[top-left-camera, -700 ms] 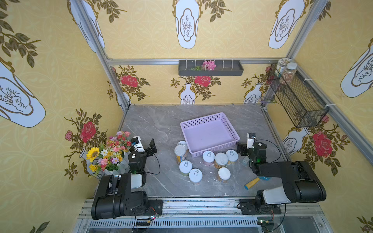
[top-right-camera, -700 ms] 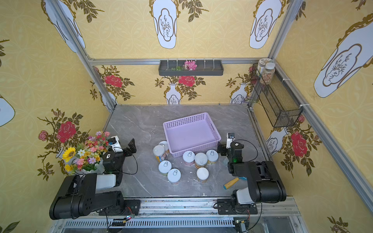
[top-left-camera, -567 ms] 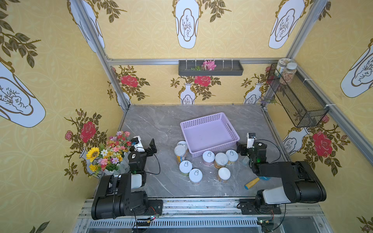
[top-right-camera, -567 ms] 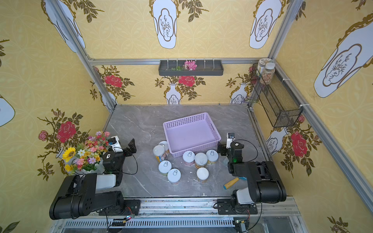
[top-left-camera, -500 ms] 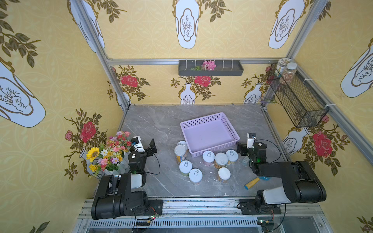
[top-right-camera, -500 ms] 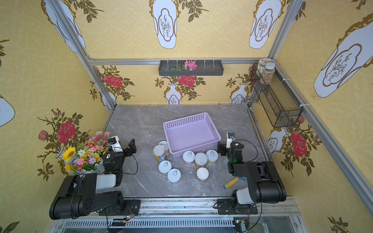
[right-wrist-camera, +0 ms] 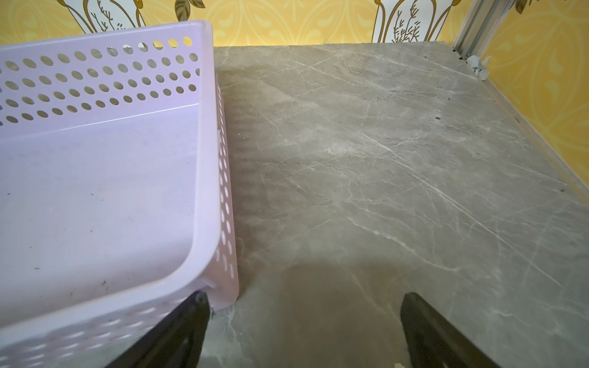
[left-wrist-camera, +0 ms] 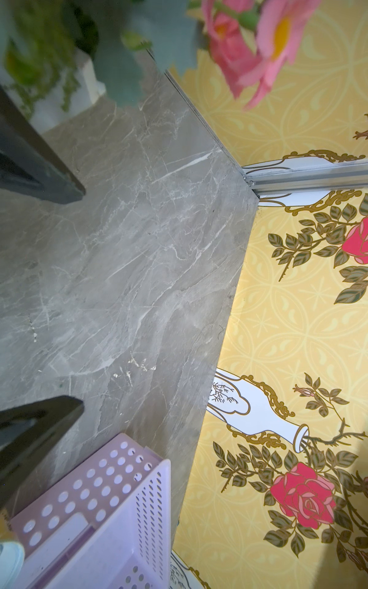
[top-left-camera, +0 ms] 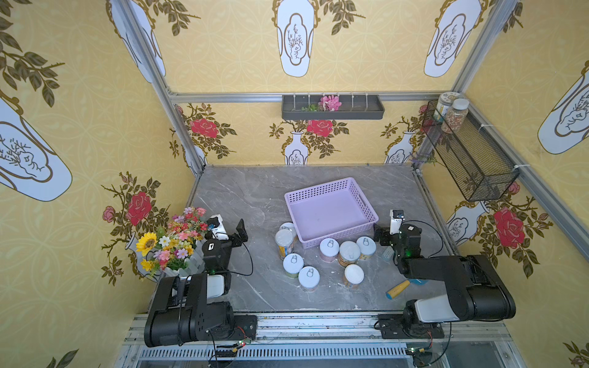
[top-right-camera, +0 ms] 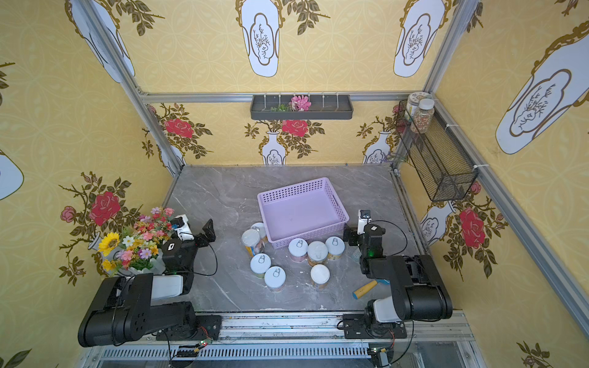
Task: Put the canned food in the basket
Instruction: Adjust the basket at the center of the board.
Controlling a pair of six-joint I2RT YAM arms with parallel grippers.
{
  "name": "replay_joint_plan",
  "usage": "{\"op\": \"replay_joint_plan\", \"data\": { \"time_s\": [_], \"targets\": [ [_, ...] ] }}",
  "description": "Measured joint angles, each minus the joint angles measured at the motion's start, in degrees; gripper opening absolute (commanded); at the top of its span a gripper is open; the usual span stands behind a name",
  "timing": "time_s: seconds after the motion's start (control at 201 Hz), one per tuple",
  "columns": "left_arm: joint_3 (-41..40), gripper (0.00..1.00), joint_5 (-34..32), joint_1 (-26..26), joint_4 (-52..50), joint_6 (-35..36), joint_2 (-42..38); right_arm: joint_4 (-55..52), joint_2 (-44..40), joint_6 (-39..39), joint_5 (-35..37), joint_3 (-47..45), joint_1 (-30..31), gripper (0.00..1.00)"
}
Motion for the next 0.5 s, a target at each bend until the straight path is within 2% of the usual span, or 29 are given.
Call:
{"op": "replay_joint_plan", "data": {
  "time_s": [0.085,0.214,0.358,0.503],
  "targets": [
    [0.00,1.00,-0.28,-0.02,-1.51,-0.04,-3.58,-1.92,-3.54,-0.02,-0.24,0.52,0.00,0.97],
    [0.48,1.00,-1.11,-0.02,-7.08,-0.17,-14.58,-6.64,-10.10,-0.15,-1.07,2.58,0.00,0.97],
    [4.31,1.00,-2.21,-0.07,-17.90,-1.70,-25.59,-16.11,-16.90,-0.09,-1.29,6.71,0.00,0.97],
    [10.19,1.00,-3.93,-0.07,-30.32,-5.90,-29.92,-27.06,-21.29,2.34,-1.07,12.28,0.00,0.97]
  ]
}}
